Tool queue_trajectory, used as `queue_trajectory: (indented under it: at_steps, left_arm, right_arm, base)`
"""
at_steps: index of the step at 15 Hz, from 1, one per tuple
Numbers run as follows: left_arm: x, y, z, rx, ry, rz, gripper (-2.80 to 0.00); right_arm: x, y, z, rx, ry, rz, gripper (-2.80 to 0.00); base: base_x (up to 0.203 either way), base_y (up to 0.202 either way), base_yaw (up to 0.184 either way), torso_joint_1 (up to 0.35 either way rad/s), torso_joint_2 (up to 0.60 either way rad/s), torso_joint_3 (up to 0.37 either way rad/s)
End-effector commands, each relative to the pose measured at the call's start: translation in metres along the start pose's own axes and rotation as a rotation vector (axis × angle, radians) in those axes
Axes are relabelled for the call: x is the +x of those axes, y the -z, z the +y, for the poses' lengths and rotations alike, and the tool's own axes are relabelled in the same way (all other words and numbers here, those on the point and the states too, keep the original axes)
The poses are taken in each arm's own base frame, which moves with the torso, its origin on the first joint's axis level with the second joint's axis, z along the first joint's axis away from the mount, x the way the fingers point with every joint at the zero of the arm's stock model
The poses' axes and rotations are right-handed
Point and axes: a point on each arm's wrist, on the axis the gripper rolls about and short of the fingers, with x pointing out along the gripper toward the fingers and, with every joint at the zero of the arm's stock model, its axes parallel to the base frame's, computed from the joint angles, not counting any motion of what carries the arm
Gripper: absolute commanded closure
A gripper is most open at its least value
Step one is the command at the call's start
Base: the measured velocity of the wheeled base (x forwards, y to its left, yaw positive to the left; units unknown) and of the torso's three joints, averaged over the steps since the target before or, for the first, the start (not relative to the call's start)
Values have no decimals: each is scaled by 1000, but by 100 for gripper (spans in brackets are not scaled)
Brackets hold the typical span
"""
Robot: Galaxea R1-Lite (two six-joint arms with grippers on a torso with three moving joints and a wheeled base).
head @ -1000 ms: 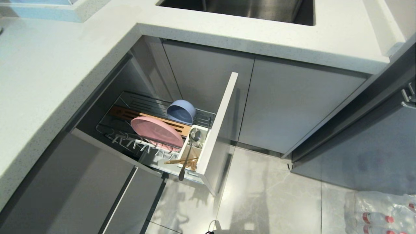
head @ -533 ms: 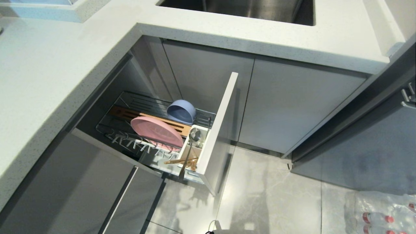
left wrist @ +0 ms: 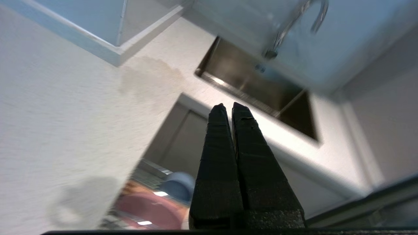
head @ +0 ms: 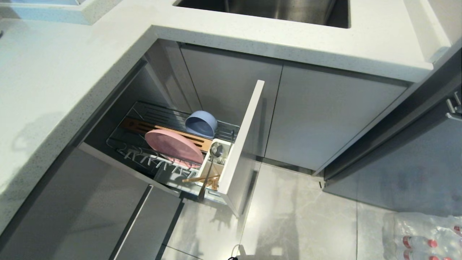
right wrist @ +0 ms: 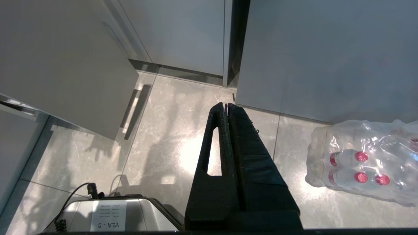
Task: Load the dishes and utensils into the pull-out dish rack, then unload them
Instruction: Take the plate out of the cupboard
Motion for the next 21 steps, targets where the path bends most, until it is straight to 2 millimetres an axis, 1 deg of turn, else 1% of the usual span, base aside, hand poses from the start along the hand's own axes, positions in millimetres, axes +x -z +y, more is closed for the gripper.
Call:
queue_trajectory:
  at_steps: [1, 2, 3, 4, 6, 9, 10, 11, 12, 13, 14, 15, 18, 20, 21]
  left_arm:
    - [61, -2, 8, -186, -45, 61, 0]
    - [79, -6, 9, -292, -60, 83, 0]
    - [95, -5, 12, -401, -84, 120, 0]
    - [110, 1, 15, -521, -118, 176, 0]
    - [122, 14, 11, -637, -122, 282, 0]
    - [139, 41, -5, -684, -151, 392, 0]
    - [147, 57, -13, -672, -204, 416, 0]
    - [155, 78, -22, -640, -286, 425, 0]
    - [165, 102, -31, -598, -361, 444, 0]
    - [170, 125, -39, -573, -400, 485, 0]
    - [174, 144, -42, -557, -435, 518, 0]
    - [177, 157, -42, -548, -463, 539, 0]
    - [185, 187, -40, -599, -554, 568, 0]
    - [190, 201, -40, -578, -598, 564, 0]
    - [193, 212, -40, -551, -632, 556, 0]
  right_arm:
    - [0, 0, 0, 0, 1, 0, 0]
    - [0, 0, 0, 0, 1, 0, 0]
    - [0, 0, 0, 0, 0, 0, 0]
    - [0, 0, 0, 0, 0, 0, 0]
    - [0, 0, 0, 0, 0, 1, 0]
    - [0, 0, 0, 0, 1, 1, 0]
    - [0, 0, 0, 0, 0, 0, 0]
    - [0, 0, 0, 0, 1, 0, 0]
    - [0, 0, 0, 0, 1, 0, 0]
    - [0, 0, 0, 0, 1, 1, 0]
    - [0, 0, 0, 0, 1, 0, 0]
    - [0, 0, 0, 0, 0, 0, 0]
    - [0, 0, 0, 0, 0, 1, 0]
    - [0, 0, 0, 0, 0, 0, 0]
    - [0, 0, 0, 0, 0, 1, 0]
  base:
    - [0, 0, 0, 0, 0, 0]
    - [0, 0, 0, 0, 0, 0]
    - [0, 0, 0, 0, 0, 0]
    - [0, 0, 0, 0, 0, 0]
    - [0, 0, 0, 0, 0, 0]
    - [0, 0, 0, 0, 0, 0]
    - [0, 0, 0, 0, 0, 0]
    - [0, 0, 0, 0, 0, 0]
    - [0, 0, 0, 0, 0, 0]
    - [0, 0, 0, 0, 0, 0]
    - [0, 0, 0, 0, 0, 0]
    - [0, 0, 0, 0, 0, 0]
    - [0, 0, 0, 0, 0, 0]
    - [0, 0, 0, 0, 0, 0]
    - [0, 0, 0, 0, 0, 0]
